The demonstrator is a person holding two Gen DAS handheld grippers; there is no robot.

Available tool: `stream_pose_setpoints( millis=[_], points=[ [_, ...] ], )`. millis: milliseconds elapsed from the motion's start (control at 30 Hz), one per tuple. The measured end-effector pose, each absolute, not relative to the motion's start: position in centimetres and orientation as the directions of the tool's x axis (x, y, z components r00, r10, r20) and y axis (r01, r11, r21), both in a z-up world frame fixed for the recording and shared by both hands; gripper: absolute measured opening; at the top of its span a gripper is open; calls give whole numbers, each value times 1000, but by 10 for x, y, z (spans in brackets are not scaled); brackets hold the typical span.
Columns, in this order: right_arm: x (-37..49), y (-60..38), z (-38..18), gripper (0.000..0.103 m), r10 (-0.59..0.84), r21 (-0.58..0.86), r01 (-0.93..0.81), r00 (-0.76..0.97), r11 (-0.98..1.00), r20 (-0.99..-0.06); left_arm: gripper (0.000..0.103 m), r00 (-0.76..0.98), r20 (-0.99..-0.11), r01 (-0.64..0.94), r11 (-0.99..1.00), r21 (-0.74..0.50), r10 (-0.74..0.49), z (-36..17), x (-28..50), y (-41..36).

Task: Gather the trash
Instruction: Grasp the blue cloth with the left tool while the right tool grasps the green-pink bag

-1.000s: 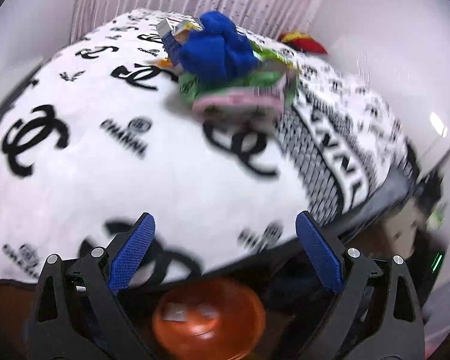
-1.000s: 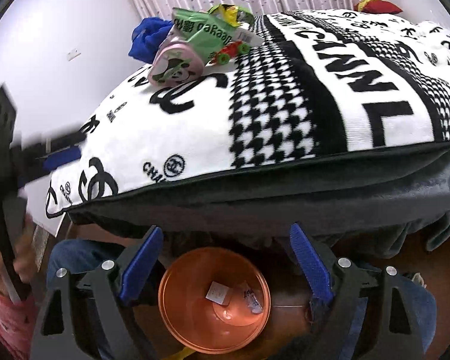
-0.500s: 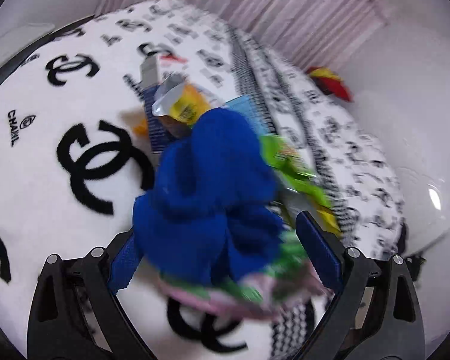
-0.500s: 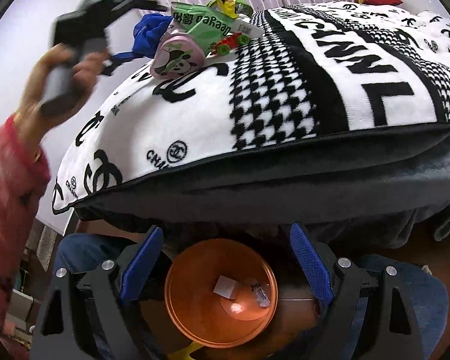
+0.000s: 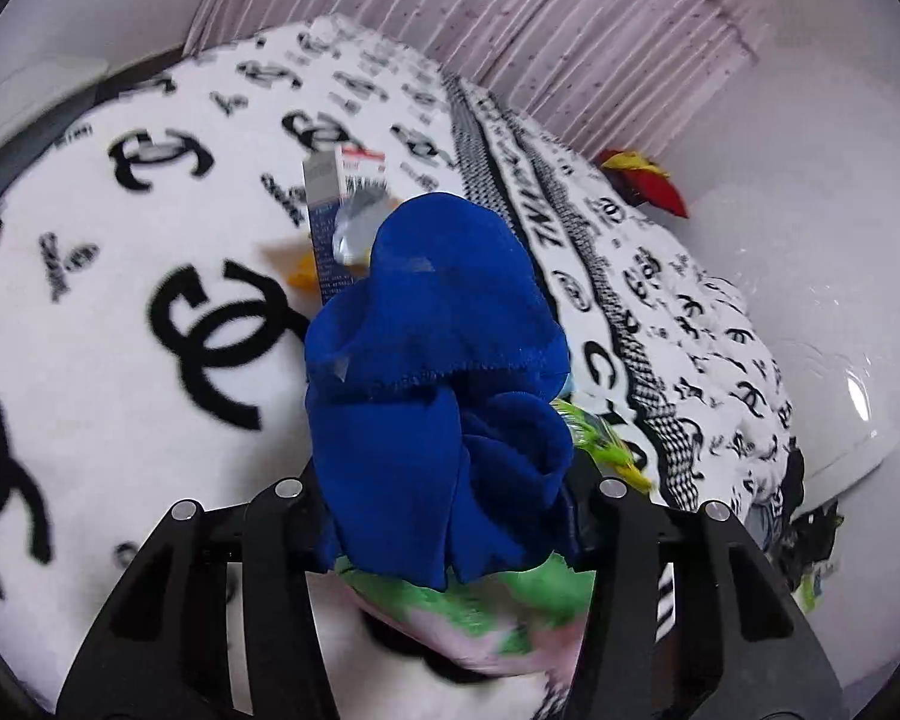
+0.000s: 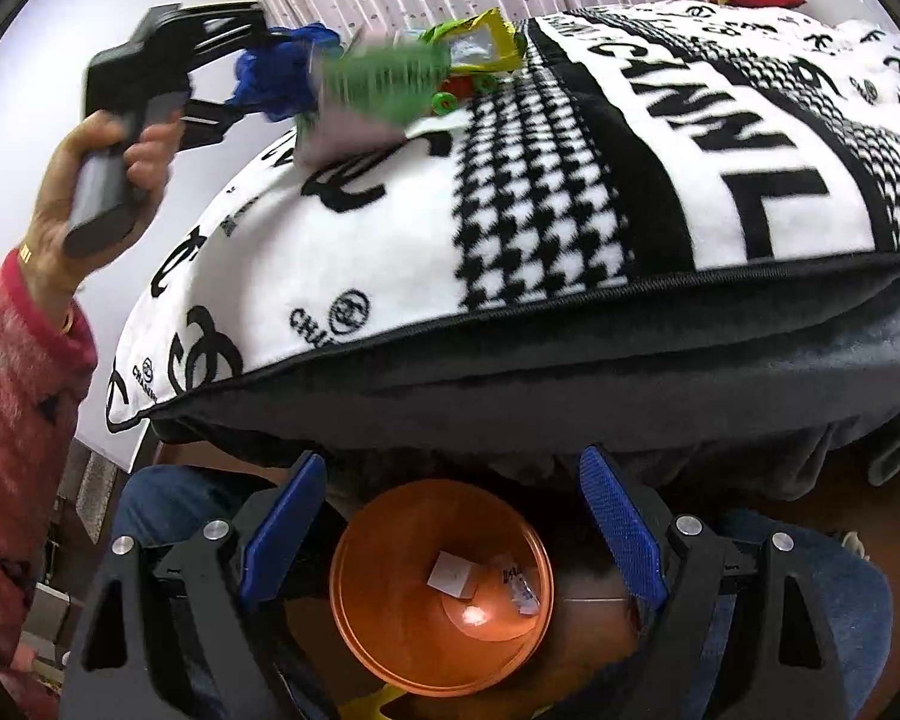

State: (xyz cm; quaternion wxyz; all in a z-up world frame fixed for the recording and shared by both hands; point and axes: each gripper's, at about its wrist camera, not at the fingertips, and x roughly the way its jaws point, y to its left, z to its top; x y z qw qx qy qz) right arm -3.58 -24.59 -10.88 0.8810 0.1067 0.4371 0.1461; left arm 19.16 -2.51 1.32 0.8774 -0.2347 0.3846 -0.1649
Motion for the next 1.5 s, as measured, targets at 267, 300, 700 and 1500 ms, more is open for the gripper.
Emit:
stream_pose_setpoints(
  millis=[267,300,700,1500],
  points=[
    [-25,-228,-81,85,330,256,-208,611,944,-720,49,729,-530,176,867,-466,-432,32,120,12],
    [-21,-226,-74,85,326,244,-216,624,945,-710,49,738,-527,175,874,-454,-422,33,110,18],
    [92,-222,-40,91,490,476,-190,578,859,-653,49,766,-505,152,876,-458,-398,6,24,68],
    [109,-221,-33,21,424,442,-122,587,889,-689,49,731,-548,139,875,-464,-407,-18,2,72]
  ],
)
